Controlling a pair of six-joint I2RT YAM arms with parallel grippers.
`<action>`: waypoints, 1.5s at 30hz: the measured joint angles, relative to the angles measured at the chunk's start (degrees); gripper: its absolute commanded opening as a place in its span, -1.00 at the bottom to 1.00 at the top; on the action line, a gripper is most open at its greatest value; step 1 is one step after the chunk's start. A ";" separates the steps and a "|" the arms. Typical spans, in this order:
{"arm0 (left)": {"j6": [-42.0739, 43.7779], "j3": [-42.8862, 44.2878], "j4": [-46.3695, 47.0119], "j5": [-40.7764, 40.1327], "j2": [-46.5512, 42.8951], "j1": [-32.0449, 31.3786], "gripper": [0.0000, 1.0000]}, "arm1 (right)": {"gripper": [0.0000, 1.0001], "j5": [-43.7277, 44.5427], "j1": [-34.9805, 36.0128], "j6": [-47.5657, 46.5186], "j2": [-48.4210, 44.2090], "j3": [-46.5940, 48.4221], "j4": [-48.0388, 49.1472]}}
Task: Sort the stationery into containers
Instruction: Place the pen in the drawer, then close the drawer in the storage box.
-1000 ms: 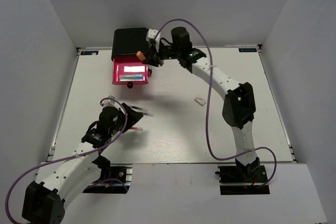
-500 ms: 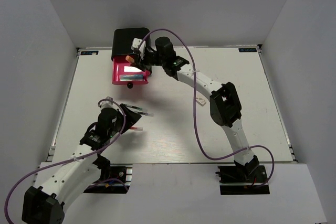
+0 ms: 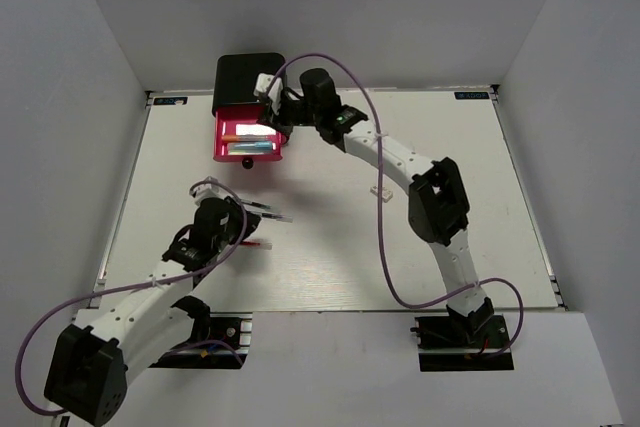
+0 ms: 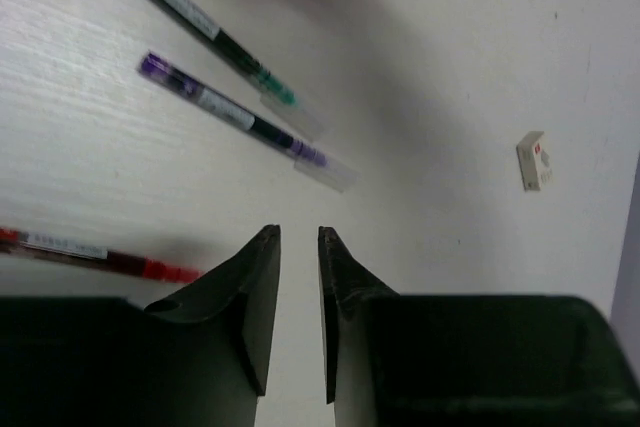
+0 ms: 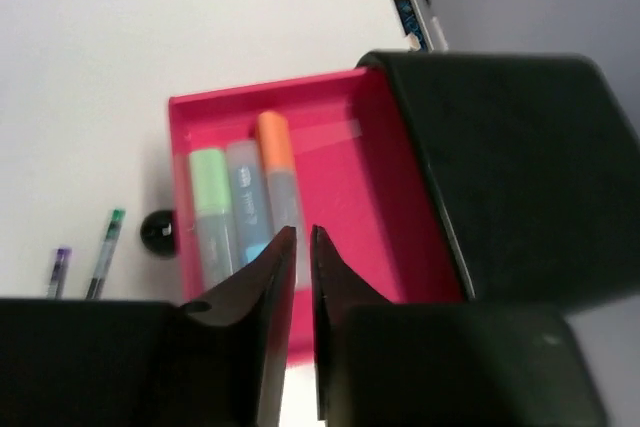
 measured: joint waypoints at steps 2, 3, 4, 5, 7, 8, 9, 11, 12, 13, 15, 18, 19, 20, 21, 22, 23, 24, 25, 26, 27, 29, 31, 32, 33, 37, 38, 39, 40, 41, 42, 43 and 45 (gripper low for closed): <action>1.03 0.15 2.58 -2.43 1.81 0.11 -0.44 | -1.00 -0.31 -0.52 1.36 -3.34 -4.22 -0.11; 1.57 0.39 3.69 -3.65 2.86 0.11 -0.44 | -1.00 -0.35 -0.96 2.05 -5.70 -7.17 0.42; 2.19 0.83 4.94 -4.90 4.39 0.22 -0.40 | -1.00 -0.55 -1.62 2.47 -8.79 -11.08 0.55; 2.75 1.60 5.70 -5.95 6.12 0.44 -0.34 | -1.00 -0.68 -2.34 2.60 -11.65 -14.34 0.39; 3.85 3.78 6.62 -7.67 9.97 0.66 -0.11 | -0.90 -0.87 -4.31 2.67 -18.21 -22.51 0.70; 4.74 5.53 7.26 -8.20 12.63 0.90 -0.06 | -0.74 -0.87 -5.44 2.82 -21.24 -26.16 0.68; 5.53 7.34 8.09 -8.70 15.45 1.18 -0.03 | -0.70 -1.01 -6.54 3.02 -23.74 -29.44 0.57; 6.86 10.54 9.49 -9.31 20.09 1.68 -0.01 | -0.67 -1.51 -8.85 2.93 -28.28 -36.28 0.04; 7.56 11.93 10.10 -9.46 22.16 1.99 -0.01 | -0.67 -1.46 -10.08 2.84 -30.18 -40.00 0.50; 8.33 13.33 10.45 -9.70 24.02 2.29 -0.06 | -0.67 -1.57 -11.17 2.84 -31.85 -43.39 0.20; 9.33 15.93 10.99 -9.79 26.97 3.21 -0.17 | -0.67 -1.60 -13.22 2.86 -34.34 -49.92 -1.20; 10.19 19.76 10.80 -9.81 30.23 4.46 -0.25 | -0.64 -1.84 -15.19 2.89 -36.22 -56.24 -2.69; 10.23 20.92 10.60 -9.94 31.06 4.87 -0.29 | -0.64 -1.97 -15.69 2.91 -36.68 -57.53 -3.32; 10.12 21.88 10.16 -10.29 31.67 5.18 -0.29 | -0.64 -2.12 -16.20 2.93 -37.13 -58.34 -3.67; 9.88 22.67 9.29 -10.43 31.95 5.40 -0.31 | -0.64 -2.25 -16.59 2.95 -37.53 -58.73 -3.85; 9.49 23.34 8.37 -10.82 32.22 5.60 -0.31 | -0.64 -2.43 -17.07 3.06 -37.83 -58.80 -3.93; 9.07 23.96 7.54 -11.13 32.52 5.64 -0.31 | -0.64 -2.60 -17.51 3.10 -38.16 -58.80 -3.76; 8.63 24.46 6.69 -11.47 32.81 5.68 -0.31 | -0.64 -2.82 -17.90 3.17 -38.60 -58.80 -3.69; 8.20 24.96 5.97 -11.72 33.14 5.73 -0.31 | -0.64 -3.04 -18.29 3.26 -38.97 -58.80 -3.69; 7.63 25.73 4.85 -12.22 33.53 5.73 -0.31 | -0.64 -3.41 -18.80 3.37 -39.36 -58.80 -3.63; 7.21 26.45 4.02 -12.70 34.01 5.77 -0.31 | -0.64 -3.65 -19.15 3.43 -39.58 -58.80 -3.56; 6.29 27.74 2.82 -13.44 34.88 5.99 -0.31 | -0.64 -4.00 -19.74 3.58 -39.78 -58.80 -3.39; 5.38 28.44 2.16 -13.86 35.47 6.36 -0.28 | -0.64 -4.26 -20.35 3.76 -39.78 -58.80 -3.39; 5.03 28.65 1.99 -13.97 35.67 6.51 -0.28 | -0.64 -4.42 -20.59 3.82 -39.80 -58.80 -3.41; 4.70 28.89 1.84 -14.08 35.91 6.64 -0.25 | -0.64 -4.50 -20.79 3.93 -39.80 -58.80 -3.39; 3.67 30.82 1.38 -14.01 37.97 6.78 -0.17 | -0.64 -5.09 -21.46 4.13 -39.82 -58.84 -3.39; 3.54 31.36 1.40 -13.90 38.56 6.80 -0.17 | -0.64 -5.18 -21.57 4.15 -39.87 -58.93 -3.37; 3.41 31.82 1.53 -13.75 39.04 6.82 -0.14 | -0.64 -5.27 -21.77 4.13 -39.95 -59.17 -3.32; 3.28 32.11 1.92 -13.53 39.41 6.84 -0.14 | -0.64 -5.29 -21.88 4.15 -40.11 -59.45 -3.34; 3.19 32.37 2.36 -13.40 39.67 6.86 -0.14 | -0.64 -5.31 -22.01 4.15 -40.17 -59.63 -3.37; 3.15 32.74 2.56 -13.29 39.93 6.86 -0.12 | -0.64 -5.35 -22.18 4.15 -40.22 -59.78 -3.34; 3.04 32.89 2.69 -13.03 40.11 6.86 -0.12 | -0.64 -5.42 -22.32 4.13 -40.26 -59.89 -3.34; 2.95 33.07 2.93 -12.63 40.35 6.86 -0.09 | -0.64 -5.51 -22.64 4.15 -40.35 -60.11 -3.32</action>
